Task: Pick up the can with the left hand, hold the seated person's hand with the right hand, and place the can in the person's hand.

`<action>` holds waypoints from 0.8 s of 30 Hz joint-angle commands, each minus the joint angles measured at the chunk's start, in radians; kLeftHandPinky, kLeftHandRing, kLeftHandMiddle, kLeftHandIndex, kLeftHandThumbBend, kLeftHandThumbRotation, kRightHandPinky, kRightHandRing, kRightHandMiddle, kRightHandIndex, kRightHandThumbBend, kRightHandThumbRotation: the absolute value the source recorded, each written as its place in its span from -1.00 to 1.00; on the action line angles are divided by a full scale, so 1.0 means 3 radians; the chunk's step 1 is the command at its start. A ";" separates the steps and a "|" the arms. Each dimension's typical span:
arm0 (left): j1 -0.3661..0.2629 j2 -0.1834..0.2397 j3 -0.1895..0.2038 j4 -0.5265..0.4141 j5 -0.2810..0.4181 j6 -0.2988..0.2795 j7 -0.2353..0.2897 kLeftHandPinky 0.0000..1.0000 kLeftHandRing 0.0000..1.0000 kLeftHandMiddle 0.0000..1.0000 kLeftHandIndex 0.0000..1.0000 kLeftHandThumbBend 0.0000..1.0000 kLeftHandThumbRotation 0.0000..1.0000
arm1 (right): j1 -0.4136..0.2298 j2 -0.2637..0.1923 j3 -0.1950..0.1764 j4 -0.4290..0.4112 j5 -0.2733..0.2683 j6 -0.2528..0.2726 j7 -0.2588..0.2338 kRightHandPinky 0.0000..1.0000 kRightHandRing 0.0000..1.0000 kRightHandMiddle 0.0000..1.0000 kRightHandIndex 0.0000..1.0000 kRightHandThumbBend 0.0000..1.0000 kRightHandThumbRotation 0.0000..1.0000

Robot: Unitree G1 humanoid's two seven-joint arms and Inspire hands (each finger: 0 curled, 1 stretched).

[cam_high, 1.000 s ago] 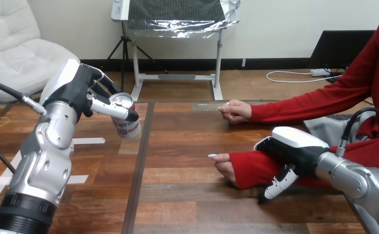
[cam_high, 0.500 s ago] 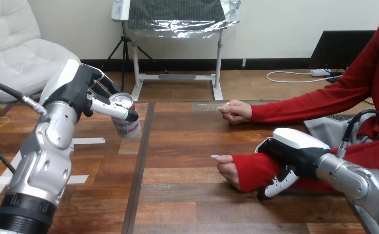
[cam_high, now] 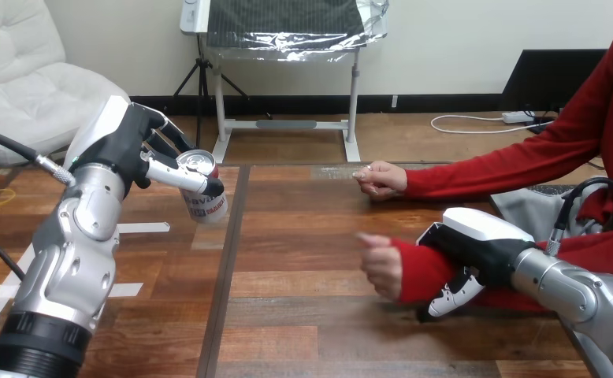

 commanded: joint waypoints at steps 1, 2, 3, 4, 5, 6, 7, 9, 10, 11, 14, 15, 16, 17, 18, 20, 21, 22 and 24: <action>-0.0224 0.0086 0.0075 -0.0138 0.0041 -0.0076 0.0014 -0.40 -0.28 -0.18 -0.17 0.62 -1.00 | -0.0210 0.0027 -0.0023 0.0054 0.0054 0.0015 0.0043 -0.44 -0.36 -0.25 -0.24 0.39 -0.91; -0.0224 0.0087 0.0075 -0.0137 0.0040 -0.0079 0.0015 -0.40 -0.28 -0.18 -0.17 0.62 -1.00 | -0.0213 0.0026 -0.0024 0.0053 0.0056 0.0025 0.0052 -0.44 -0.36 -0.25 -0.24 0.38 -0.91; -0.0223 0.0087 0.0075 -0.0136 0.0040 -0.0081 0.0015 -0.40 -0.28 -0.18 -0.17 0.61 -1.00 | -0.0214 0.0026 -0.0024 0.0052 0.0058 0.0033 0.0059 -0.44 -0.36 -0.25 -0.24 0.38 -0.90; -0.0224 0.0088 0.0073 -0.0137 0.0041 -0.0078 0.0013 -0.40 -0.28 -0.18 -0.17 0.61 -1.00 | -0.0217 0.0022 -0.0021 0.0058 0.0056 0.0035 0.0059 -0.44 -0.36 -0.25 -0.23 0.38 -0.90; -0.0224 0.0088 0.0072 -0.0138 0.0042 -0.0075 0.0011 -0.40 -0.28 -0.18 -0.17 0.61 -1.00 | -0.0219 0.0019 -0.0019 0.0062 0.0054 0.0033 0.0057 -0.43 -0.36 -0.24 -0.23 0.38 -0.90; -0.0224 0.0088 0.0072 -0.0139 0.0043 -0.0073 0.0009 -0.40 -0.28 -0.18 -0.17 0.61 -1.00 | -0.0220 0.0017 -0.0017 0.0064 0.0053 0.0033 0.0056 -0.43 -0.35 -0.24 -0.23 0.38 -0.89; -0.0224 0.0088 0.0072 -0.0139 0.0043 -0.0073 0.0009 -0.40 -0.28 -0.17 -0.17 0.61 -1.00 | -0.0220 0.0016 -0.0022 0.0069 0.0059 0.0028 0.0053 -0.43 -0.35 -0.24 -0.22 0.38 -0.89; -0.0223 0.0088 0.0073 -0.0138 0.0042 -0.0076 0.0010 -0.40 -0.28 -0.17 -0.17 0.61 -1.00 | -0.0219 0.0015 -0.0029 0.0073 0.0067 0.0023 0.0051 -0.43 -0.35 -0.23 -0.22 0.39 -0.88; -0.0223 0.0086 0.0074 -0.0140 0.0041 -0.0074 0.0010 -0.40 -0.28 -0.17 -0.17 0.61 -1.00 | -0.0220 0.0014 -0.0034 0.0077 0.0074 0.0027 0.0059 -0.42 -0.35 -0.23 -0.22 0.39 -0.87; -0.0223 0.0085 0.0075 -0.0141 0.0040 -0.0072 0.0010 -0.40 -0.28 -0.17 -0.17 0.61 -1.00 | -0.0221 0.0014 -0.0036 0.0080 0.0078 0.0030 0.0065 -0.42 -0.34 -0.23 -0.22 0.39 -0.87; -0.0221 0.0084 0.0076 -0.0143 0.0040 -0.0075 0.0008 -0.40 -0.28 -0.17 -0.17 0.61 -1.00 | -0.0225 0.0012 -0.0047 0.0083 0.0092 0.0041 0.0082 -0.42 -0.35 -0.24 -0.22 0.39 -0.85; -0.0220 0.0085 0.0076 -0.0143 0.0040 -0.0077 0.0008 -0.40 -0.28 -0.17 -0.17 0.61 -1.00 | -0.0226 0.0011 -0.0049 0.0083 0.0096 0.0044 0.0086 -0.42 -0.35 -0.24 -0.22 0.39 -0.85; -0.0219 0.0087 0.0075 -0.0139 0.0041 -0.0085 0.0009 -0.40 -0.28 -0.17 -0.17 0.61 -1.00 | -0.0227 0.0010 -0.0054 0.0083 0.0100 0.0047 0.0089 -0.42 -0.35 -0.24 -0.23 0.39 -0.84; -0.0219 0.0088 0.0074 -0.0136 0.0042 -0.0090 0.0010 -0.40 -0.28 -0.17 -0.17 0.61 -1.00 | -0.0227 0.0009 -0.0057 0.0083 0.0103 0.0049 0.0090 -0.42 -0.35 -0.24 -0.23 0.38 -0.84; -0.0219 0.0089 0.0073 -0.0135 0.0042 -0.0094 0.0011 -0.40 -0.28 -0.17 -0.17 0.61 -1.00 | -0.0227 0.0009 -0.0059 0.0083 0.0105 0.0050 0.0092 -0.42 -0.35 -0.24 -0.23 0.38 -0.84; -0.0218 0.0091 0.0074 -0.0133 0.0039 -0.0104 0.0008 -0.40 -0.28 -0.18 -0.17 0.61 -1.00 | -0.0227 0.0006 -0.0069 0.0096 0.0120 0.0019 0.0084 -0.43 -0.35 -0.25 -0.23 0.38 -0.84; -0.0217 0.0091 0.0074 -0.0133 0.0039 -0.0106 0.0008 -0.40 -0.28 -0.18 -0.17 0.61 -1.00 | -0.0228 0.0005 -0.0071 0.0101 0.0125 0.0009 0.0081 -0.43 -0.36 -0.25 -0.23 0.39 -0.84; -0.0218 0.0091 0.0074 -0.0134 0.0037 -0.0102 0.0003 -0.41 -0.29 -0.18 -0.18 0.61 -1.00 | -0.0229 0.0003 -0.0073 0.0103 0.0129 0.0008 0.0078 -0.43 -0.36 -0.25 -0.23 0.39 -0.84; -0.0219 0.0090 0.0075 -0.0136 0.0035 -0.0096 -0.0002 -0.41 -0.29 -0.18 -0.18 0.61 -1.00 | -0.0232 0.0000 -0.0071 0.0104 0.0132 0.0011 0.0076 -0.43 -0.36 -0.25 -0.23 0.38 -0.84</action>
